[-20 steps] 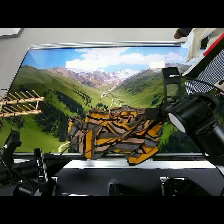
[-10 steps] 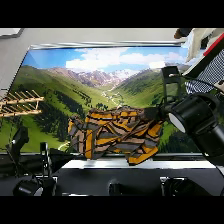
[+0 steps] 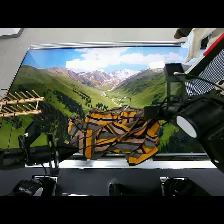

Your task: Fold the clothes and pants, and hang the long-sleeved shirts on hangers.

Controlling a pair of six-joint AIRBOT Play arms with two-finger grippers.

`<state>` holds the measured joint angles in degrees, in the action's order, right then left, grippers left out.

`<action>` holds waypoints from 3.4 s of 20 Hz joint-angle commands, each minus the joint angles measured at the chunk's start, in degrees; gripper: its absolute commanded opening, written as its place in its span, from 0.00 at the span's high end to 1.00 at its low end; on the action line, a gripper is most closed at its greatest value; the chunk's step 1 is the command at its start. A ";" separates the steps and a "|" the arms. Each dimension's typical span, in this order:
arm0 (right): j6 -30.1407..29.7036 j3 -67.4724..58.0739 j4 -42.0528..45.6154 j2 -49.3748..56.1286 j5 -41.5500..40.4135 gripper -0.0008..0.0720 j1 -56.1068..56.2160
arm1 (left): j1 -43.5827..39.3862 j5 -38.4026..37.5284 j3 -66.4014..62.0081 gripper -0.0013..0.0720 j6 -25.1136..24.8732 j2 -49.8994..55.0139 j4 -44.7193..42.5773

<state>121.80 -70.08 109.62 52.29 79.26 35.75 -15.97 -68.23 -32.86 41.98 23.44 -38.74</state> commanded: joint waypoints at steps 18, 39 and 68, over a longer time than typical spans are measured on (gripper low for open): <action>-1.22 -3.89 -8.13 -3.91 -7.19 0.95 0.04 | -6.32 10.88 -0.07 0.96 -14.25 14.38 11.61; -3.34 -3.89 -9.11 -3.89 -6.14 0.84 0.04 | -10.97 18.45 -0.07 0.96 -19.50 19.47 20.81; -73.96 -6.60 -26.62 2.95 8.39 0.04 -38.29 | -10.95 18.29 -0.07 0.96 -19.45 19.45 20.76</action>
<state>67.20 -76.62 86.32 51.44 86.39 -1.39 -26.94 -49.89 -32.88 22.50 42.87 -17.93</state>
